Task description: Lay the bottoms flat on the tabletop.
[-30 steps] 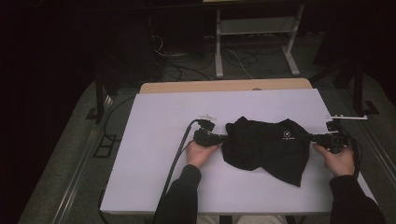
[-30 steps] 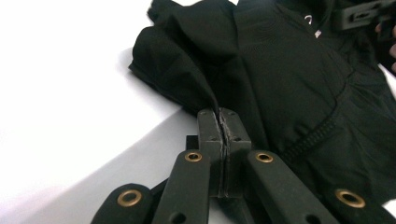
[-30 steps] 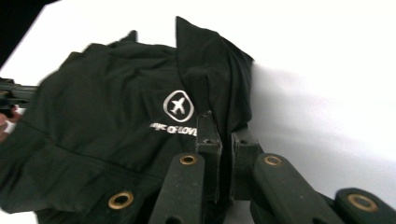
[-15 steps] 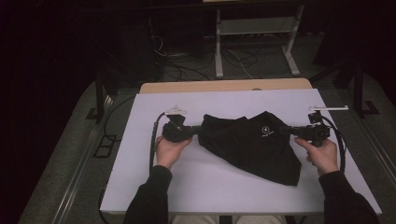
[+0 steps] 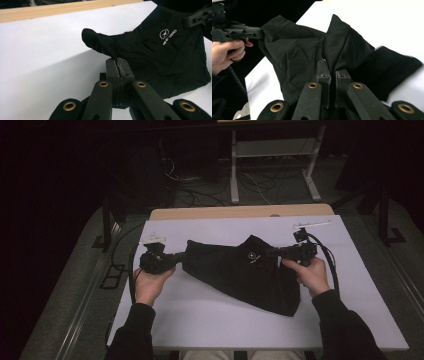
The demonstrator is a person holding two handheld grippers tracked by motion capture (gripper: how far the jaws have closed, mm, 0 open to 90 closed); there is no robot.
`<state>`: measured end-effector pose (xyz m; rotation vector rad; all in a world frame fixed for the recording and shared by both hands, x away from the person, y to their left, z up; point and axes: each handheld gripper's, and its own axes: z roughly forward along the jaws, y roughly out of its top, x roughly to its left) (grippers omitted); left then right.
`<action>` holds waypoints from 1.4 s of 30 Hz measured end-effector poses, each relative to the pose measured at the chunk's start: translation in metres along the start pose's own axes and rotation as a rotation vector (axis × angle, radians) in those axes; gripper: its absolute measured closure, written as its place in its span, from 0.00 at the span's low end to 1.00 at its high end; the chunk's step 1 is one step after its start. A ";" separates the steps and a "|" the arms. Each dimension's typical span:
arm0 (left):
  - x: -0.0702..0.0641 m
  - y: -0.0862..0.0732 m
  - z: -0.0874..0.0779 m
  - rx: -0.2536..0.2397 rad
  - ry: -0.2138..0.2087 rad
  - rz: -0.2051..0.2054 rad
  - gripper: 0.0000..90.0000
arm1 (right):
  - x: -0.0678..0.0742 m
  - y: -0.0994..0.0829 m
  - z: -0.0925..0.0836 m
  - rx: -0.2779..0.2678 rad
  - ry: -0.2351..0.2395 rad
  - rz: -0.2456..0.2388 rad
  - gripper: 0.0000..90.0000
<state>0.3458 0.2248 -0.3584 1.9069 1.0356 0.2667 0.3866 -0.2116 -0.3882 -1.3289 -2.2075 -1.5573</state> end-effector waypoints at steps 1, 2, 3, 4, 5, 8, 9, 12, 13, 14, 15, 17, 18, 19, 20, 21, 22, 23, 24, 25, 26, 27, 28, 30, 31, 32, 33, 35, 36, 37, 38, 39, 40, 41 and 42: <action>0.004 -0.005 -0.008 -0.005 0.012 -0.013 0.98 | 0.005 0.004 0.009 0.011 0.011 -0.010 0.94; 0.004 -0.005 -0.008 -0.005 0.012 -0.013 0.98 | 0.005 0.004 0.009 0.011 0.011 -0.010 0.94; 0.005 -0.008 -0.012 -0.009 0.019 -0.022 0.98 | 0.007 0.006 0.013 0.017 0.018 -0.014 0.94; 0.007 -0.010 -0.017 -0.011 0.027 -0.025 0.98 | 0.010 0.008 0.017 0.025 0.025 -0.018 0.94; 0.008 -0.013 -0.022 -0.017 0.035 -0.032 0.98 | 0.016 0.011 0.026 0.039 0.037 -0.034 0.94; 0.011 -0.020 -0.037 -0.030 0.056 -0.047 0.98 | 0.022 0.014 0.033 0.057 0.054 -0.041 0.94; 0.012 -0.022 -0.042 -0.032 0.064 -0.052 0.98 | 0.024 0.015 0.037 0.060 0.062 -0.050 0.94; 0.014 -0.026 -0.054 -0.051 0.080 -0.068 0.98 | 0.033 0.018 0.048 0.079 0.093 -0.068 0.94; 0.015 -0.028 -0.057 -0.050 0.086 -0.071 0.98 | 0.038 0.019 0.053 0.088 0.109 -0.082 0.94; 0.015 -0.028 -0.057 -0.050 0.086 -0.071 0.98 | 0.038 0.019 0.053 0.088 0.109 -0.082 0.94; 0.015 -0.028 -0.057 -0.049 0.088 -0.072 0.98 | 0.040 0.020 0.053 0.091 0.114 -0.085 0.94; 0.014 -0.027 -0.055 -0.055 0.081 -0.076 0.98 | 0.040 0.020 0.051 0.093 0.109 -0.095 0.94; 0.013 -0.026 -0.053 -0.061 0.078 -0.073 0.98 | 0.038 0.020 0.048 0.093 0.100 -0.099 0.94; 0.012 -0.024 -0.051 -0.066 0.071 -0.070 0.98 | 0.033 0.019 0.037 0.088 0.074 -0.101 0.94; 0.010 -0.021 -0.047 -0.068 0.060 -0.070 0.98 | 0.033 0.019 0.037 0.088 0.074 -0.101 0.94; 0.005 -0.014 -0.037 -0.066 0.041 -0.055 0.98 | 0.023 0.017 0.021 0.076 0.043 -0.093 0.94; 0.005 -0.014 -0.037 -0.066 0.041 -0.055 0.98 | 0.017 0.015 0.012 0.065 0.025 -0.083 0.94; 0.001 -0.009 -0.031 -0.071 0.026 -0.047 0.98 | 0.011 0.013 0.003 0.055 0.008 -0.070 0.94; -0.004 -0.004 -0.025 -0.077 0.009 -0.041 0.98 | 0.004 0.009 -0.006 0.044 -0.008 -0.053 0.94; -0.016 0.007 -0.011 -0.077 -0.023 -0.015 0.98 | -0.003 0.005 -0.015 0.033 -0.025 -0.036 0.94; -0.023 0.012 -0.003 -0.073 -0.037 0.004 0.98 | -0.011 0.000 -0.024 0.021 -0.041 -0.015 0.94; -0.029 0.017 0.006 -0.068 -0.050 0.020 0.98 | -0.020 -0.006 -0.031 0.008 -0.056 0.005 0.94; -0.035 0.022 0.016 -0.060 -0.060 0.035 0.98 | -0.029 -0.013 -0.038 0.001 -0.074 0.032 0.94; -0.040 0.026 0.028 -0.052 -0.068 0.049 0.98 | -0.039 -0.020 -0.044 -0.001 -0.093 0.062 0.94; -0.044 0.029 0.040 -0.042 -0.076 0.054 0.98 | -0.049 -0.028 -0.049 -0.001 -0.121 0.090 0.94; -0.048 0.030 0.066 -0.026 -0.090 0.051 0.98 | -0.069 -0.041 -0.056 0.008 -0.171 0.154 0.94; -0.049 0.029 0.079 -0.023 -0.107 0.033 0.98 | -0.077 -0.046 -0.060 0.012 -0.195 0.182 0.94; -0.049 0.025 0.103 -0.001 -0.117 0.010 0.97 | -0.089 -0.052 -0.067 0.012 -0.244 0.210 0.94; -0.049 0.025 0.103 -0.001 -0.117 0.010 0.97 | -0.089 -0.052 -0.067 0.012 -0.244 0.210 0.94; -0.048 0.018 0.122 0.032 -0.103 -0.001 0.95 | -0.098 -0.058 -0.074 0.001 -0.259 0.252 0.94; -0.048 0.018 0.122 0.032 -0.103 -0.001 0.92 | -0.101 -0.060 -0.076 0.003 -0.268 0.264 0.94; -0.043 0.011 0.135 0.053 -0.112 -0.024 0.89 | -0.103 -0.063 -0.078 0.007 -0.277 0.272 0.94; -0.043 0.011 0.135 0.053 -0.112 -0.024 0.85 | -0.103 -0.063 -0.078 0.007 -0.277 0.272 0.94; -0.041 0.008 0.139 0.053 -0.113 -0.040 0.79 | -0.104 -0.066 -0.082 0.021 -0.308 0.276 0.94; -0.038 0.006 0.141 0.055 -0.101 -0.054 0.74 | -0.104 -0.067 -0.084 0.027 -0.325 0.275 0.94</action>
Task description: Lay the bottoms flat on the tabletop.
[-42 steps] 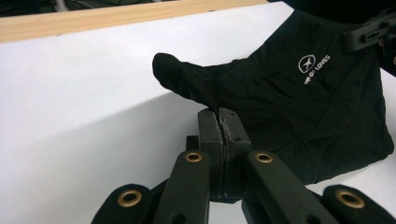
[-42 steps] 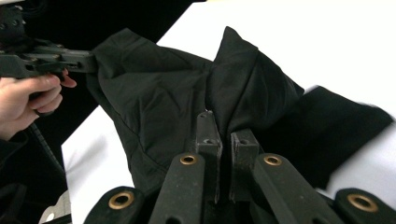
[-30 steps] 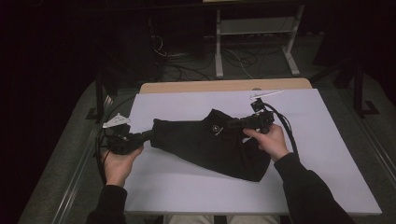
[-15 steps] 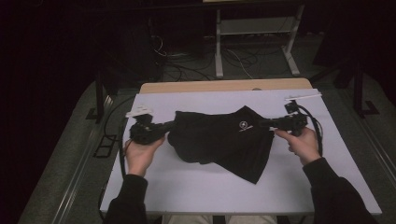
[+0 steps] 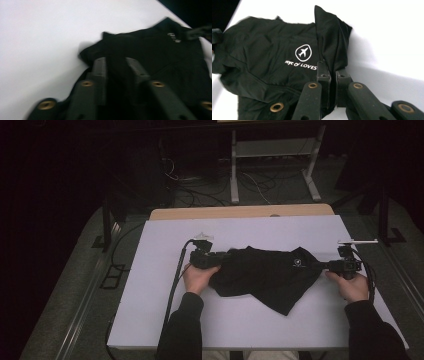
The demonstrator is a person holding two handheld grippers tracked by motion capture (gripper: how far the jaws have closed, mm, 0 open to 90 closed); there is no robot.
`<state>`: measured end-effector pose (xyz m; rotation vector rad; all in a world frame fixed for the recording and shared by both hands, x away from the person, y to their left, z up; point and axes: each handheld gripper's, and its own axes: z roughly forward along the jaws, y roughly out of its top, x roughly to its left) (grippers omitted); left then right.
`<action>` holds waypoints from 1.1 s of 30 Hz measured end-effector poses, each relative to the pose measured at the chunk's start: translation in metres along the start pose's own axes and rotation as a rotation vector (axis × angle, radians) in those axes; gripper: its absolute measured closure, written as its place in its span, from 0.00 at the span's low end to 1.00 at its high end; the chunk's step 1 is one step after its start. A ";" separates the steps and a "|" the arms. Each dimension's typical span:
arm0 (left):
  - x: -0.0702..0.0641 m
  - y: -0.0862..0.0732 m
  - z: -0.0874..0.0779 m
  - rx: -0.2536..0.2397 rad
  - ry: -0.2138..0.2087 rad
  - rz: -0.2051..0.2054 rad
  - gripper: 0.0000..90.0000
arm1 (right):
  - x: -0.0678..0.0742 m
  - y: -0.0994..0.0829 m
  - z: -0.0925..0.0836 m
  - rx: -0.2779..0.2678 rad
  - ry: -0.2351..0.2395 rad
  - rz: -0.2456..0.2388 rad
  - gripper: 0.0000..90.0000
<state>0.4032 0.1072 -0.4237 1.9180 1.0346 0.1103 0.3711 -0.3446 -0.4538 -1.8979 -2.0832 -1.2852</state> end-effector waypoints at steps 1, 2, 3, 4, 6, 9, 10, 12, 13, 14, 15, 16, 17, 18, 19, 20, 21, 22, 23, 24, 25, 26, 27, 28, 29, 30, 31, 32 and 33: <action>0.003 -0.002 0.002 0.004 0.008 -0.015 0.74 | 0.000 0.000 0.000 0.000 0.000 0.000 0.94; 0.005 -0.003 0.003 0.004 0.010 -0.024 0.66 | -0.002 -0.003 -0.002 0.011 -0.038 0.000 0.94; 0.010 -0.004 0.003 -0.012 0.011 -0.058 0.62 | -0.003 -0.004 -0.003 0.015 -0.045 0.004 0.94; 0.012 -0.003 0.004 -0.020 0.001 -0.077 0.60 | -0.004 -0.006 -0.003 0.019 -0.047 0.007 0.94; 0.016 -0.003 0.004 -0.047 -0.019 -0.121 0.57 | -0.006 -0.008 -0.004 0.025 -0.049 0.010 0.94; 0.023 -0.002 0.007 -0.057 -0.029 -0.169 0.55 | -0.005 -0.009 -0.006 0.025 -0.052 0.010 0.94; 0.025 -0.001 0.009 -0.057 -0.024 -0.182 0.54 | -0.005 -0.010 -0.006 0.024 -0.051 0.010 0.94; 0.027 0.000 0.011 -0.056 -0.029 -0.191 0.53 | -0.005 -0.010 -0.006 0.022 -0.050 0.007 0.94; 0.030 0.000 0.013 -0.061 -0.041 -0.211 0.53 | -0.005 -0.010 -0.007 0.022 -0.050 0.005 0.94; 0.034 0.000 0.018 -0.063 -0.080 -0.258 0.53 | -0.005 -0.010 -0.007 0.019 -0.046 0.005 0.94; 0.036 0.000 0.021 -0.055 -0.091 -0.273 0.53 | -0.005 -0.010 -0.007 0.018 -0.044 0.007 0.94; 0.036 0.000 0.025 -0.040 -0.096 -0.282 0.53 | -0.005 -0.010 -0.007 0.017 -0.042 0.007 0.94; 0.036 0.000 0.029 -0.019 -0.105 -0.285 0.54 | -0.005 -0.010 -0.007 0.016 -0.040 0.008 0.94; 0.035 0.001 0.033 -0.002 -0.115 -0.282 0.54 | -0.006 -0.010 -0.007 0.016 -0.038 0.007 0.94; 0.035 0.001 0.033 -0.002 -0.115 -0.282 0.56 | -0.006 -0.010 -0.007 0.016 -0.038 0.007 0.94; 0.034 0.001 0.040 0.024 -0.156 -0.283 0.60 | -0.006 -0.009 -0.007 0.016 -0.033 0.010 0.94; 0.034 0.001 0.040 0.024 -0.156 -0.283 0.66 | -0.007 -0.009 -0.007 0.014 -0.028 0.011 0.94; 0.031 0.002 0.047 0.058 -0.211 -0.294 0.72 | -0.007 -0.008 -0.007 0.012 -0.024 0.010 0.94; 0.031 0.002 0.047 0.058 -0.211 -0.294 0.78 | -0.007 -0.008 -0.007 0.012 -0.024 0.010 0.94; 0.030 0.002 0.050 0.076 -0.214 -0.293 0.78 | -0.007 -0.008 -0.006 0.010 -0.020 0.010 0.94; 0.028 0.002 0.052 0.083 -0.211 -0.279 0.83 | -0.008 -0.008 -0.007 0.009 -0.014 0.009 0.94; 0.027 0.002 0.053 0.087 -0.202 -0.262 0.90 | -0.008 -0.008 -0.007 0.006 -0.007 0.008 0.94; 0.026 0.002 0.052 0.085 -0.188 -0.247 0.94 | -0.008 -0.007 -0.007 0.002 0.001 0.005 0.94; 0.025 0.003 0.051 0.078 -0.177 -0.235 0.95 | -0.008 -0.007 -0.007 -0.004 0.011 0.005 0.94; 0.024 0.004 0.046 0.068 -0.141 -0.199 0.96 | -0.007 -0.006 -0.008 -0.016 0.032 0.003 0.94; 0.024 0.004 0.046 0.068 -0.141 -0.199 0.96 | -0.007 -0.006 -0.008 -0.016 0.032 0.003 0.94; 0.024 0.007 0.040 0.058 -0.099 -0.162 0.96 | -0.007 -0.005 -0.009 -0.027 0.057 0.013 0.94; 0.024 0.007 0.040 0.058 -0.099 -0.162 0.96 | -0.007 -0.005 -0.009 -0.027 0.057 0.013 0.94; 0.024 0.008 0.036 0.051 -0.084 -0.149 0.96 | -0.005 -0.003 -0.008 -0.041 0.097 0.028 0.94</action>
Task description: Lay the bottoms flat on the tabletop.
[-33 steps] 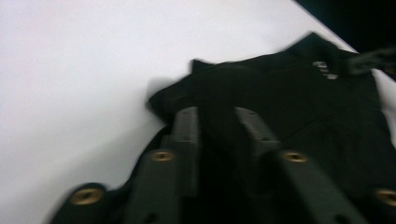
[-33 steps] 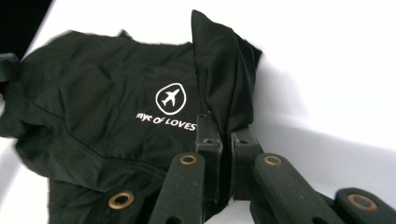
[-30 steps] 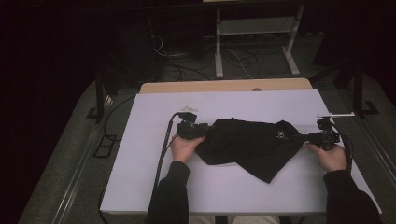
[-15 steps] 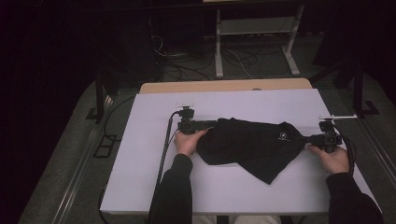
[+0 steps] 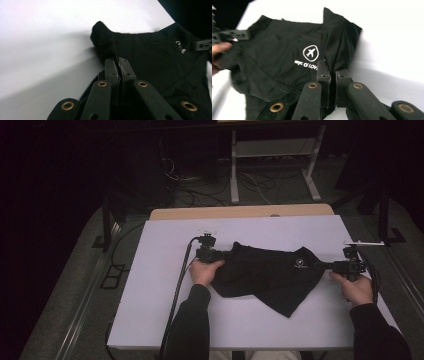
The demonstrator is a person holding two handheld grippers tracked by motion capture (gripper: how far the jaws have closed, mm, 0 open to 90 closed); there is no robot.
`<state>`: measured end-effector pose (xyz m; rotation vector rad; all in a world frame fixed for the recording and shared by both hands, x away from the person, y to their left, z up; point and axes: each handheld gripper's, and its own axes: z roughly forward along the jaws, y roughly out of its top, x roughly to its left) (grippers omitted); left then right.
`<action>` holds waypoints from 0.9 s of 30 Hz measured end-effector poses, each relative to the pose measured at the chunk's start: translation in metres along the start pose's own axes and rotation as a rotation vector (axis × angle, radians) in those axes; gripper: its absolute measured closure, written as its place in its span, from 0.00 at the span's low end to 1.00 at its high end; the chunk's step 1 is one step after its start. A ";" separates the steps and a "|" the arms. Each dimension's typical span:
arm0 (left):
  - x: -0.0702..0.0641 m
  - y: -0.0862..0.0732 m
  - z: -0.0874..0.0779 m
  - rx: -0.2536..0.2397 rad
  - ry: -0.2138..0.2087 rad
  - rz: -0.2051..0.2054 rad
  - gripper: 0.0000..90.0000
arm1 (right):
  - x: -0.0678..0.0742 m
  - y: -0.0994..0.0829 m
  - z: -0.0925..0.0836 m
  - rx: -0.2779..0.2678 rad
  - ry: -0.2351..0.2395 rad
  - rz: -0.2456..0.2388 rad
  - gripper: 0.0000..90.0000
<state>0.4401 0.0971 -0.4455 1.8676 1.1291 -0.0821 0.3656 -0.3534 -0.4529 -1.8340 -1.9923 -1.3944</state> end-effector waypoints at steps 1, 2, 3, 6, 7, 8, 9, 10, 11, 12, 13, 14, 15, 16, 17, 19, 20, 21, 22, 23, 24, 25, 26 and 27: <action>0.000 0.001 -0.004 -0.009 0.015 0.012 0.96 | 0.000 0.000 0.000 0.000 0.000 0.000 0.94; -0.001 0.002 -0.008 -0.020 0.025 0.023 0.96 | 0.004 0.004 0.002 -0.002 0.014 -0.006 0.94; -0.001 0.005 -0.018 -0.045 0.038 0.041 0.96 | 0.007 0.007 0.003 -0.005 0.026 -0.011 0.94; -0.002 0.007 -0.027 -0.061 0.045 0.054 0.96 | 0.020 0.016 0.006 -0.019 0.095 -0.025 0.94; -0.002 0.008 -0.032 -0.068 0.050 0.060 0.96 | 0.020 0.016 0.006 -0.019 0.095 -0.025 0.94; -0.002 0.010 -0.037 -0.077 0.054 0.067 0.96 | 0.025 0.020 0.007 -0.019 0.109 -0.038 0.94; -0.002 0.011 -0.042 -0.087 0.059 0.076 0.96 | 0.030 0.024 0.007 -0.020 0.122 -0.052 0.94; -0.001 0.013 -0.048 -0.097 0.066 0.078 0.96 | 0.034 0.028 0.009 -0.023 0.137 -0.061 0.94; 0.002 0.017 -0.059 -0.120 0.073 0.072 0.96 | 0.042 0.035 0.013 -0.026 0.165 -0.068 0.94; 0.004 0.019 -0.065 -0.131 0.078 0.069 0.96 | 0.044 0.039 0.015 -0.029 0.175 -0.070 0.94; 0.004 0.019 -0.065 -0.131 0.078 0.069 0.96 | 0.047 0.044 0.018 -0.033 0.182 -0.071 0.94; 0.005 0.021 -0.070 -0.144 0.081 0.068 0.96 | 0.047 0.044 0.018 -0.033 0.182 -0.071 0.94; 0.007 0.024 -0.075 -0.157 0.081 0.068 0.96 | 0.050 0.049 0.019 -0.036 0.186 -0.074 0.94; 0.011 0.032 -0.085 -0.181 0.072 0.058 0.96 | 0.054 0.061 0.022 -0.040 0.194 -0.076 0.94; 0.012 0.037 -0.089 -0.182 0.086 0.065 0.96 | 0.056 0.068 0.024 -0.045 0.200 -0.079 0.94; 0.015 0.049 -0.097 -0.192 0.110 0.077 0.96 | 0.058 0.083 0.028 -0.065 0.221 -0.076 0.94; 0.015 0.049 -0.097 -0.192 0.110 0.077 0.96 | 0.059 0.091 0.030 -0.075 0.235 -0.076 0.94; 0.018 0.062 -0.102 -0.203 0.123 0.087 0.96 | 0.061 0.098 0.032 -0.081 0.246 -0.076 0.94; 0.018 0.062 -0.102 -0.203 0.123 0.087 0.96 | 0.061 0.098 0.032 -0.081 0.246 -0.076 0.94; 0.021 0.075 -0.104 -0.208 0.113 0.089 0.96 | 0.062 0.113 0.038 -0.095 0.261 -0.077 0.94; 0.025 0.082 -0.104 -0.207 0.094 0.090 0.96 | 0.063 0.121 0.041 -0.098 0.264 -0.078 0.94; 0.028 0.088 -0.102 -0.208 0.085 0.086 0.96 | 0.063 0.127 0.045 -0.109 0.264 -0.085 0.94; 0.028 0.088 -0.102 -0.208 0.085 0.086 0.96 | 0.062 0.132 0.050 -0.115 0.265 -0.081 0.94; 0.032 0.092 -0.100 -0.211 0.087 0.087 0.96 | 0.062 0.132 0.050 -0.115 0.265 -0.081 0.94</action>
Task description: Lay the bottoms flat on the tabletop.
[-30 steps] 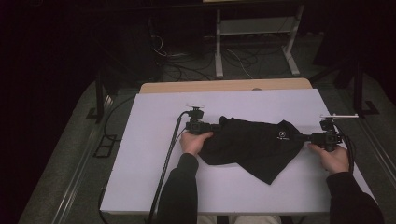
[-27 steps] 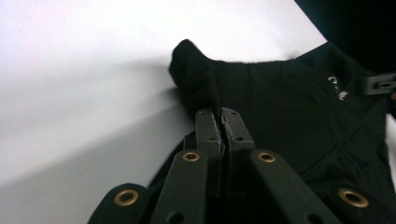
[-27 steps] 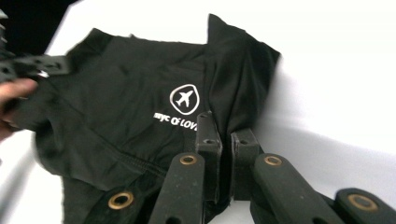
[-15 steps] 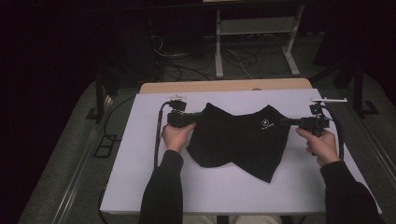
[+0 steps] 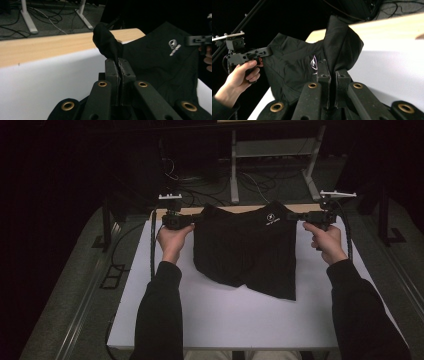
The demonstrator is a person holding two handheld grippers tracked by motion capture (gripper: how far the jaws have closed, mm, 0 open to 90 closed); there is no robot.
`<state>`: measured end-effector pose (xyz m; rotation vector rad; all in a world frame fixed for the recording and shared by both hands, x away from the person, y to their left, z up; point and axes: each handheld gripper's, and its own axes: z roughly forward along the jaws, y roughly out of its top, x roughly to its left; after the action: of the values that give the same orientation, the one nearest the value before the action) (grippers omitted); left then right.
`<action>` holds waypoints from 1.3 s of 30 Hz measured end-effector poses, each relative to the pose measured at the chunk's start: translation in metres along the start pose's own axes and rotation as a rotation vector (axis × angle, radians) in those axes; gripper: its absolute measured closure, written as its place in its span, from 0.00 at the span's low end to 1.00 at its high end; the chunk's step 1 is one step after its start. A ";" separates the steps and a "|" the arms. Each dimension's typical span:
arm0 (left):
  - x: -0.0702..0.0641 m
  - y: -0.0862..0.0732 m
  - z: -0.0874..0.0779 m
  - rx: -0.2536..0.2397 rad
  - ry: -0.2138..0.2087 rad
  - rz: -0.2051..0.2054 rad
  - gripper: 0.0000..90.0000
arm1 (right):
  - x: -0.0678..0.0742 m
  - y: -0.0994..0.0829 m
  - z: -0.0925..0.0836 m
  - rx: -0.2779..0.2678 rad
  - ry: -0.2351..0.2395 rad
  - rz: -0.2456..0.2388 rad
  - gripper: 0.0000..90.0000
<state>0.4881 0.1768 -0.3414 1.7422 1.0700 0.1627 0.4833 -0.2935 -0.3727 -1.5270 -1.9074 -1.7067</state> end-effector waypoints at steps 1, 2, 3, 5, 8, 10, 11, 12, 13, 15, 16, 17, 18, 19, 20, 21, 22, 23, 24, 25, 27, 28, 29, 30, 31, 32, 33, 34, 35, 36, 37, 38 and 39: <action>0.003 0.002 0.004 -0.004 0.005 -0.007 0.96 | -0.009 0.005 0.011 -0.009 -0.009 0.018 0.94; 0.009 0.003 0.012 -0.006 0.008 -0.027 0.96 | -0.014 0.006 0.017 -0.006 -0.023 0.026 0.94; 0.012 0.003 0.016 -0.002 0.015 -0.033 0.96 | -0.019 0.007 0.022 0.003 -0.039 0.033 0.94; 0.014 0.003 0.019 0.001 0.023 -0.037 0.96 | -0.024 0.011 0.029 0.022 -0.075 0.039 0.94; 0.020 0.006 0.022 -0.003 0.048 -0.054 0.96 | -0.024 0.017 0.033 0.040 -0.110 0.029 0.94; 0.023 0.016 0.016 -0.038 0.062 -0.064 0.96 | -0.018 0.031 0.035 0.054 -0.122 0.008 0.94; 0.024 0.021 0.012 -0.045 0.070 -0.065 0.96 | -0.015 0.036 0.035 0.050 -0.121 0.001 0.94; 0.024 0.027 0.009 -0.053 0.075 -0.059 0.96 | -0.011 0.042 0.035 0.043 -0.112 0.000 0.94; 0.023 0.033 0.006 -0.063 0.076 -0.058 0.96 | -0.008 0.047 0.034 0.029 -0.101 0.000 0.94; 0.022 0.039 0.002 -0.073 0.082 -0.054 0.96 | 0.000 0.059 0.034 -0.003 -0.080 0.000 0.94; 0.020 0.050 -0.004 -0.096 0.085 -0.046 0.96 | 0.005 0.064 0.034 -0.010 -0.080 -0.009 0.94; 0.019 0.054 -0.006 -0.108 0.088 -0.040 0.96 | 0.009 0.069 0.034 -0.021 -0.083 -0.023 0.94; 0.019 0.057 -0.007 -0.120 0.087 -0.040 0.96 | 0.013 0.073 0.035 -0.030 -0.087 -0.033 0.94; 0.019 0.057 -0.007 -0.120 0.087 -0.040 0.96 | 0.015 0.076 0.036 -0.040 -0.092 -0.035 0.94; 0.018 0.059 -0.005 -0.151 0.096 -0.056 0.96 | 0.015 0.078 0.038 -0.054 -0.096 -0.031 0.94; 0.018 0.059 -0.005 -0.151 0.096 -0.056 0.95 | 0.013 0.079 0.040 -0.063 -0.114 -0.031 0.91; 0.019 0.055 -0.002 -0.164 0.106 -0.067 0.95 | 0.013 0.079 0.040 -0.063 -0.114 -0.031 0.91; 0.021 0.047 0.004 -0.177 0.123 -0.078 0.79 | 0.002 0.072 0.049 -0.070 -0.230 -0.024 0.59; 0.024 0.036 0.011 -0.163 0.152 -0.095 0.79 | 0.002 0.072 0.049 -0.070 -0.230 -0.024 0.59; 0.037 0.008 0.023 -0.097 0.198 -0.153 0.57 | -0.020 0.051 0.058 -0.011 -0.349 0.043 0.53; 0.044 -0.007 0.027 -0.078 0.202 -0.183 0.51 | -0.042 0.023 0.062 0.013 -0.364 0.099 0.52; 0.050 -0.022 0.030 -0.069 0.199 -0.202 0.51 | -0.042 0.023 0.062 0.013 -0.364 0.099 0.52; 0.060 -0.047 0.032 -0.040 0.202 -0.226 0.45 | -0.057 0.001 0.062 0.060 -0.363 0.100 0.51; 0.060 -0.047 0.032 -0.040 0.202 -0.226 0.43 | -0.057 0.001 0.062 0.060 -0.363 0.100 0.51; 0.063 -0.057 0.030 -0.040 0.195 -0.242 0.42 | -0.064 -0.015 0.058 0.092 -0.379 0.066 0.50; 0.066 -0.071 0.027 -0.058 0.164 -0.275 0.42 | -0.065 -0.021 0.054 0.087 -0.371 0.057 0.49; 0.066 -0.071 0.027 -0.058 0.164 -0.275 0.41 | -0.065 -0.021 0.054 0.087 -0.371 0.057 0.49; 0.065 -0.076 0.026 -0.058 0.153 -0.277 0.41 | -0.065 -0.024 0.050 0.077 -0.352 0.048 0.48; 0.061 -0.081 0.024 -0.049 0.137 -0.267 0.38 | -0.061 -0.028 0.044 0.064 -0.314 0.026 0.46; 0.059 -0.082 0.023 -0.048 0.126 -0.263 0.37 | -0.059 -0.028 0.042 0.062 -0.293 0.008 0.44; 0.059 -0.082 0.023 -0.048 0.126 -0.263 0.35 | -0.056 -0.029 0.040 0.065 -0.274 -0.007 0.42; 0.056 -0.084 0.023 -0.044 0.124 -0.251 0.35 | -0.056 -0.029 0.040 0.065 -0.274 -0.007 0.42; 0.053 -0.085 0.022 -0.044 0.120 -0.238 0.33 | -0.052 -0.031 0.039 0.068 -0.257 -0.022 0.42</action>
<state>0.4824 0.2047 -0.4399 1.5673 1.3423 0.1420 0.5033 -0.2858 -0.4416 -1.7788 -2.0844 -1.4975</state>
